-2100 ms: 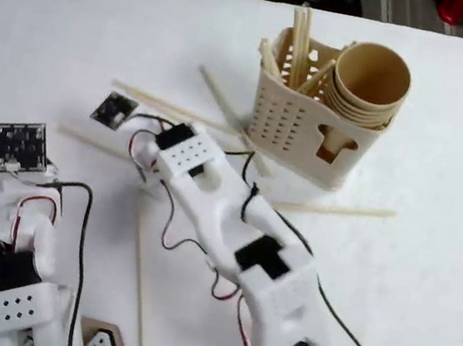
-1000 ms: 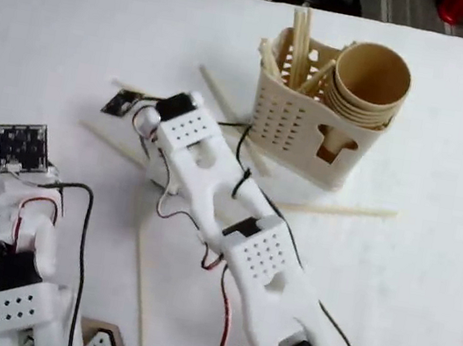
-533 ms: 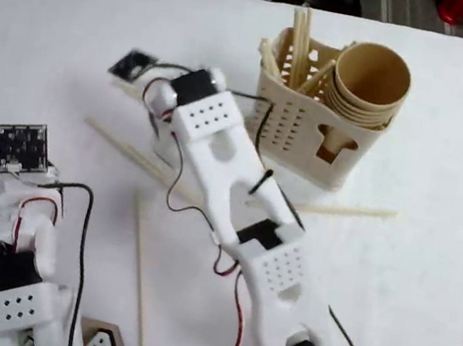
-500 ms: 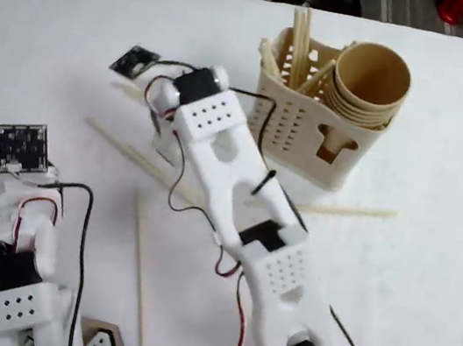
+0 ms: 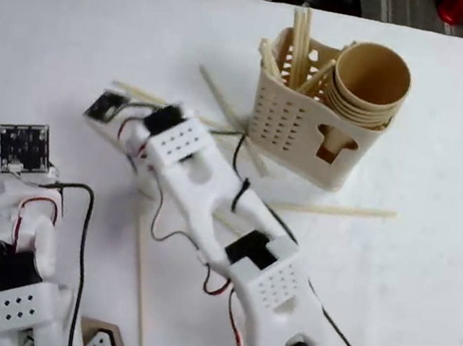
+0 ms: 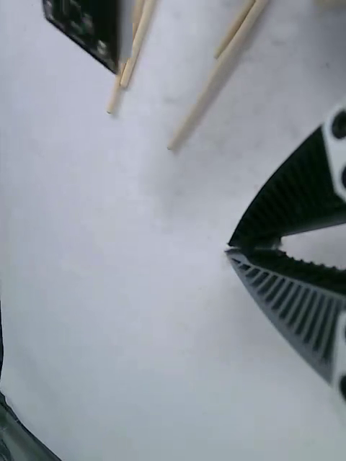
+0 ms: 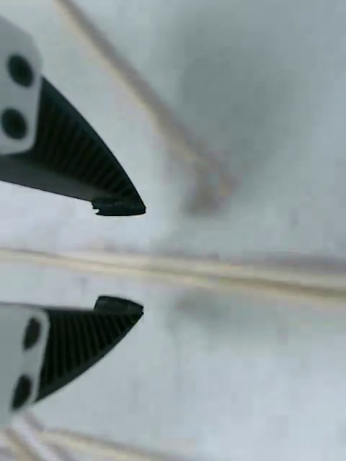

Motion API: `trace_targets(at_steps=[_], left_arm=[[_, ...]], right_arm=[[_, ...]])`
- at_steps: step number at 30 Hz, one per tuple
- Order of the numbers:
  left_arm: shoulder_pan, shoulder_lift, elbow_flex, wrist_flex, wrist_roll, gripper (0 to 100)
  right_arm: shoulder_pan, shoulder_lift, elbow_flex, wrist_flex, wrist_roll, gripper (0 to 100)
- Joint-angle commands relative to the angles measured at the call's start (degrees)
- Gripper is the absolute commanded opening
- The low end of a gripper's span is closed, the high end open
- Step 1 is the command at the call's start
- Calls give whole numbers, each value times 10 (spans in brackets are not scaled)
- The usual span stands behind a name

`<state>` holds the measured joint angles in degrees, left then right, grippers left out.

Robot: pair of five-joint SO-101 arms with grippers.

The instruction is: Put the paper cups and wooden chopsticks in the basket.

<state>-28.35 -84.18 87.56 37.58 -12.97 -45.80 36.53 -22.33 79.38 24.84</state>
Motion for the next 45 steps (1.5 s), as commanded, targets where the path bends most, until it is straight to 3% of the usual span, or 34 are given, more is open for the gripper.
trace_targets(at_steps=[1, 8, 10, 12, 19, 33, 40, 45], left_arm=[[-3, -8, -4, -4, -9, 24], [-3, -8, -4, -4, -10, 24], [-2, -8, -4, -3, -10, 24], [-2, -8, -4, -3, -10, 24], [-1, -8, -4, -3, -11, 24], [-1, -8, -3, -4, -12, 24], [-1, -8, -3, -4, -13, 24], [-1, -8, -3, -4, -13, 24]], right_arm=[[-16, -34, 21, -69, -2, 212], [1, 25, 34, -159, 1, 207], [7, 43, 3, -130, 19, 152], [0, 56, -23, -101, 47, 22], [14, 80, -95, -32, 56, 19], [73, -103, -113, 16, 50, 20], [106, -249, -115, 43, 6, 20], [157, -369, -115, 27, -65, 19]])
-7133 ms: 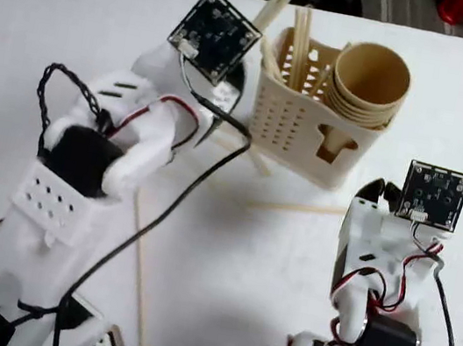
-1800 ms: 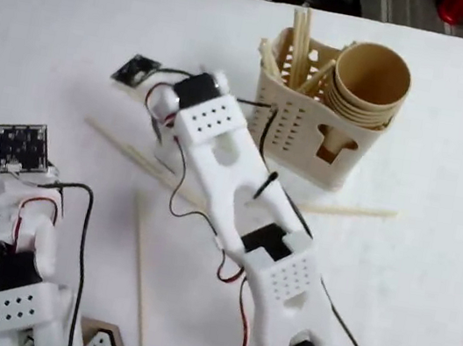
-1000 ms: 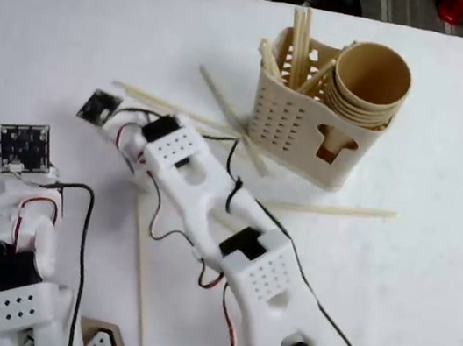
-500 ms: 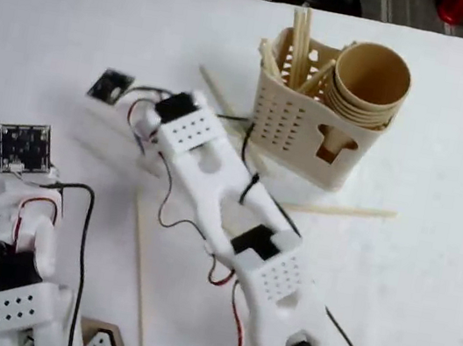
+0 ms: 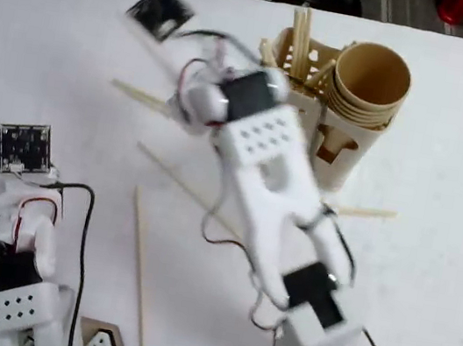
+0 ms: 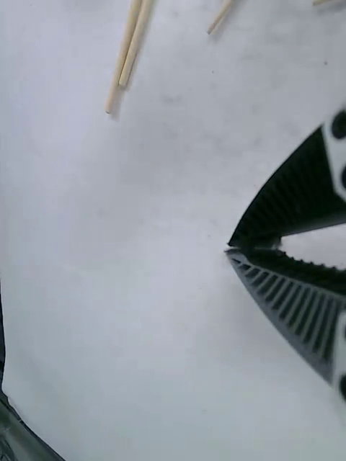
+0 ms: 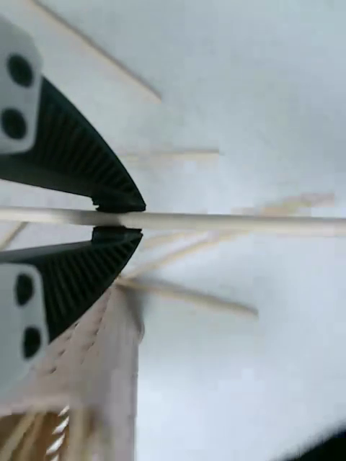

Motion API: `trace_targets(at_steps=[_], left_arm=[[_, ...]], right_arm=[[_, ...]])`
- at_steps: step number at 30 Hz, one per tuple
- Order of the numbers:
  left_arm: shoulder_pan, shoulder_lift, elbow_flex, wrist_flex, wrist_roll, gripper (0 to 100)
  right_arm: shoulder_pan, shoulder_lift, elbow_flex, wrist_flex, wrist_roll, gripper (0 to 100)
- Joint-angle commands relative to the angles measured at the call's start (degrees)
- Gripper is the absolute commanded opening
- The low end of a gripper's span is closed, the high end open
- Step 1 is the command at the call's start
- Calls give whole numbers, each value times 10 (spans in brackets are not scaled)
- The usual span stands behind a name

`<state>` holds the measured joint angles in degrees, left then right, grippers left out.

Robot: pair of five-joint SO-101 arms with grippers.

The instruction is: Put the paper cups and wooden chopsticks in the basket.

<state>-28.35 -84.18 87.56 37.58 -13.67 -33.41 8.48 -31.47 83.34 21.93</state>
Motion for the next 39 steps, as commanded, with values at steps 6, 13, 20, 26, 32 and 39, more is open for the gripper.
trace_targets(at_steps=[6, 13, 20, 26, 32, 39], left_arm=[[-1, -8, -3, -4, -6, 24], [-1, -8, -3, -4, -6, 24], [-2, -8, -3, -4, -6, 24], [-2, -8, -3, -4, -6, 24], [-1, -8, -3, -4, -6, 24], [-1, -8, -3, -4, -6, 24]], right_arm=[[132, -180, -19, -125, -107, 19], [193, -176, 27, -288, -115, 19], [205, -185, 215, -476, -115, 19], [207, -229, 433, -699, -114, 19], [207, -239, 545, -782, -115, 19], [207, -245, 565, -780, -116, 24]])
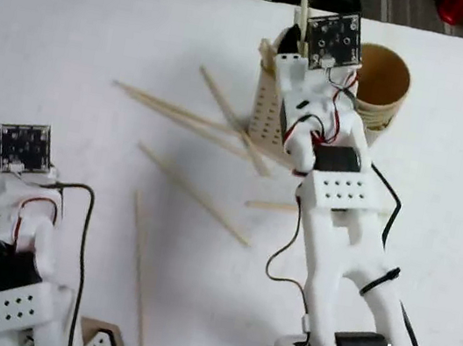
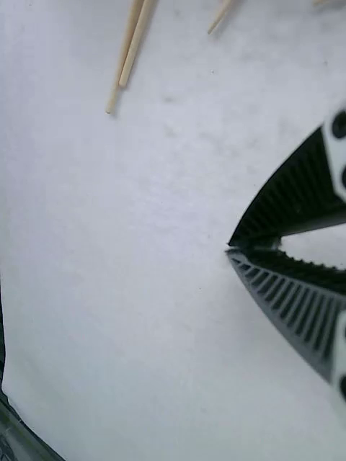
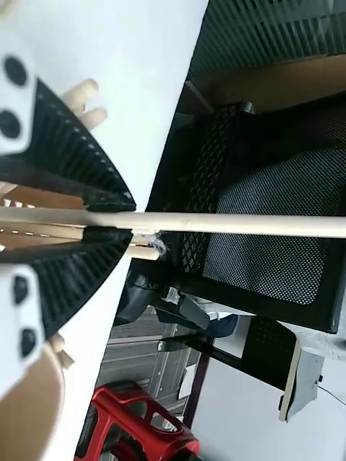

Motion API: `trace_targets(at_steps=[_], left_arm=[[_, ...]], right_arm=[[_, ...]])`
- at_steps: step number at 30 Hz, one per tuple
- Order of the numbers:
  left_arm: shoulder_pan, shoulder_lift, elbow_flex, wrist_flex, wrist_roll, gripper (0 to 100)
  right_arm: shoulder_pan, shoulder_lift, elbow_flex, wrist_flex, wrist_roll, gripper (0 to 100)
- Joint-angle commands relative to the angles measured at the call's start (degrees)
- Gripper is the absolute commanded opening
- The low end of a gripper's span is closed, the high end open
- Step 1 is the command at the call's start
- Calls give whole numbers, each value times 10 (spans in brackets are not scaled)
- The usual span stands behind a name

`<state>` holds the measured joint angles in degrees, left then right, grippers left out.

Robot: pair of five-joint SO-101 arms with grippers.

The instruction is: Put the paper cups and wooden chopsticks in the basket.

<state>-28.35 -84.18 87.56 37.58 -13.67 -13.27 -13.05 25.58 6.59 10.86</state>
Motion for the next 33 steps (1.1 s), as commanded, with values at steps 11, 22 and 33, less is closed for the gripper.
trace_targets(at_steps=[11, 22, 33], left_arm=[[-1, -8, -3, -6, -6, 24], [-1, -8, -3, -6, -6, 24], [-1, -8, -3, -4, -6, 24]], right_arm=[[-2, -94, -13, 57, -5, 176], [-146, -263, -97, 305, 28, 67], [-214, -102, -124, 349, 61, 23]])
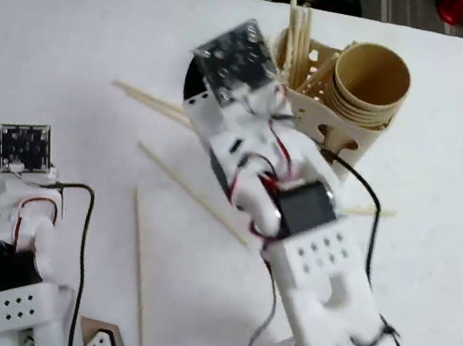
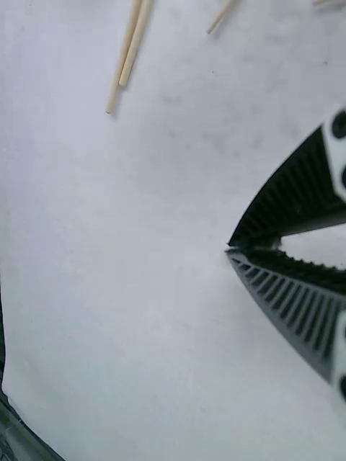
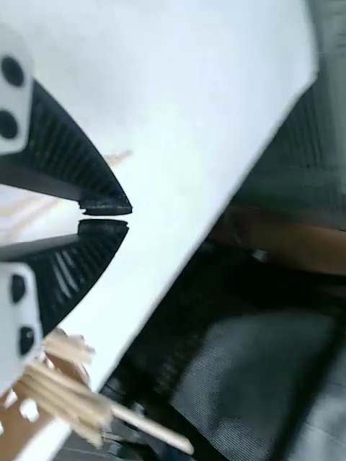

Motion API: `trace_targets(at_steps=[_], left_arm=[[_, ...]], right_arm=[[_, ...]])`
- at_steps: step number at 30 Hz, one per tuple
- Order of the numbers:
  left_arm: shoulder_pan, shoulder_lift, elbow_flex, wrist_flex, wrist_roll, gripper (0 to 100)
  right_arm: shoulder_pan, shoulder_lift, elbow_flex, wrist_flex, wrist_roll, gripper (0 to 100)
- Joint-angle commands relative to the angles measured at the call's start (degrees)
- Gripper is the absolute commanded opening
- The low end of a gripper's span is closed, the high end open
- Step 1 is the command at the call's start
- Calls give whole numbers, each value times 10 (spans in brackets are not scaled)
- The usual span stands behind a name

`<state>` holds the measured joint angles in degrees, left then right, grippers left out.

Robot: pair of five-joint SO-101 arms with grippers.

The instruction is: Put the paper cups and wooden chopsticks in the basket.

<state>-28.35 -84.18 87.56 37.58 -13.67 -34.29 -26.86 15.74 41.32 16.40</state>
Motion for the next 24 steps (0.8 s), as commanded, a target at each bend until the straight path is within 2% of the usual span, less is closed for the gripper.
trace_targets(at_steps=[1, 6, 21, 24], left_arm=[[-1, -8, -3, -4, -6, 24], [-1, -8, -3, -4, -6, 24], [-1, -8, -3, -4, -6, 24], [-1, -8, -3, -4, -6, 24]], right_arm=[[-5, 54, -25, 1, 4, 24], [-4, 130, -25, -45, 4, 24], [16, 420, -30, -359, 6, 20], [30, 481, -76, -361, 6, 20]])
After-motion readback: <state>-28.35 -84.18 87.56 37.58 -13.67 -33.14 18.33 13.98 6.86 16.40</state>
